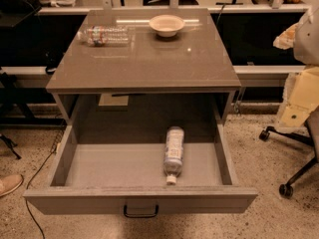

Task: Pick blue plastic bottle from top drawer and place on counter

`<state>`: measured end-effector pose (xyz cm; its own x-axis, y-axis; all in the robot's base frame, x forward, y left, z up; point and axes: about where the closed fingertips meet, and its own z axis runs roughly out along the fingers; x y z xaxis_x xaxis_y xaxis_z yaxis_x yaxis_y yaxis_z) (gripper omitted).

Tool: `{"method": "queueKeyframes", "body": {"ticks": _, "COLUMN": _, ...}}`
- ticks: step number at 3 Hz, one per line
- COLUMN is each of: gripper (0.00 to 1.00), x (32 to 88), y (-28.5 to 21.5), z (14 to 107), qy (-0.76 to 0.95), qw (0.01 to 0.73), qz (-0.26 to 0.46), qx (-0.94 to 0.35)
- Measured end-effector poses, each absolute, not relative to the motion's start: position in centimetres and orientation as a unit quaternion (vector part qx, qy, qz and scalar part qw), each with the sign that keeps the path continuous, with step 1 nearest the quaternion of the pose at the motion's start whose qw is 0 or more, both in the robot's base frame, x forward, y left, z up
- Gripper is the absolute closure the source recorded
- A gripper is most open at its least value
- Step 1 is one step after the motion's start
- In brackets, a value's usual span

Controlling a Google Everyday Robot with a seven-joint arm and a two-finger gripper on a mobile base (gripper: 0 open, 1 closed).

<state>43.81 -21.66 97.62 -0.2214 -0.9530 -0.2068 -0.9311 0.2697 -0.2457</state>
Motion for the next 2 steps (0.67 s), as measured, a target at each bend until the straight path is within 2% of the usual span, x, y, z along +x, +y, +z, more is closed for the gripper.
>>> {"method": "queueKeyframes", "body": {"ticks": 2, "gripper": 0.00, "x": 44.09, "y": -21.69, "z": 97.46, "qy": 0.793, "qw": 0.172, "qz": -0.031, "qx": -0.584}}
